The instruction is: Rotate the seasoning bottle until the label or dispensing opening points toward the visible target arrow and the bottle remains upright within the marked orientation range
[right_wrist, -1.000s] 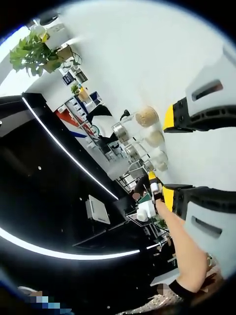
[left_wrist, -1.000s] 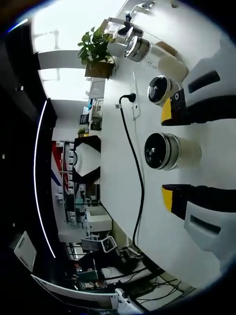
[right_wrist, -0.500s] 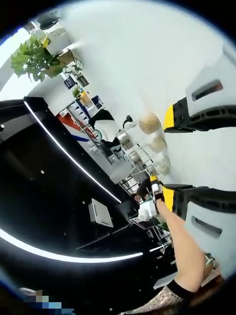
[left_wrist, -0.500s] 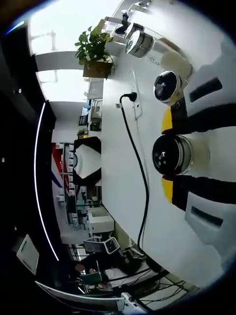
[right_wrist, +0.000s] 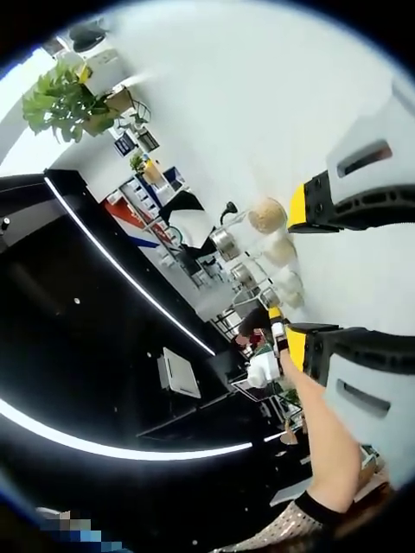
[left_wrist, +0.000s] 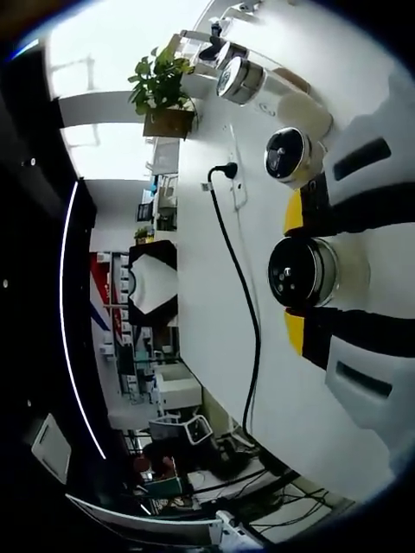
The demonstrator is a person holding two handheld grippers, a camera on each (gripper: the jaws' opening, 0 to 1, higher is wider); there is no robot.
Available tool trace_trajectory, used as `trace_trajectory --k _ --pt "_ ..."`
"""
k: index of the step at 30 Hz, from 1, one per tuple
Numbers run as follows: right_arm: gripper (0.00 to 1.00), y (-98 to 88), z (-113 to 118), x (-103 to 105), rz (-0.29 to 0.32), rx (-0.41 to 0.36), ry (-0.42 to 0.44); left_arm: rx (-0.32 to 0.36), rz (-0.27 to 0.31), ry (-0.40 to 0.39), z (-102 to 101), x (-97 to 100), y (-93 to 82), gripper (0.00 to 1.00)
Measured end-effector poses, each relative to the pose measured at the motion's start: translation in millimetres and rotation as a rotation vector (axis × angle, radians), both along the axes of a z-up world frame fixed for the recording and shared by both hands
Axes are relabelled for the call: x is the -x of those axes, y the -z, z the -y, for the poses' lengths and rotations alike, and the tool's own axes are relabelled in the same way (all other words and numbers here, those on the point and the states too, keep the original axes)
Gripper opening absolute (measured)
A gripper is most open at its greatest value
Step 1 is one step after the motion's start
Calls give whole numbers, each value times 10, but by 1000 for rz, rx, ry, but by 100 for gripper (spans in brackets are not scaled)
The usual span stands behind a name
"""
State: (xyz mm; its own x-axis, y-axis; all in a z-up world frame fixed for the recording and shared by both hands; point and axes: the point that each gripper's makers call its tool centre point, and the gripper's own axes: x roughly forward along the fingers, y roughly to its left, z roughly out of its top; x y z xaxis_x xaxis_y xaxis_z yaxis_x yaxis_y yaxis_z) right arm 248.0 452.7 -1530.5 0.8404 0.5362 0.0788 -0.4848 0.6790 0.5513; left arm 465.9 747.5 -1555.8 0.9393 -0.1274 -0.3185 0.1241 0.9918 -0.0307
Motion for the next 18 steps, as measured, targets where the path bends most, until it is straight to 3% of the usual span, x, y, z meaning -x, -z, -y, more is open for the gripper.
trace_trajectory --k 18 --pt "39 -284 -244 146 59 2 -57 33 17 41 110 610 -115 33"
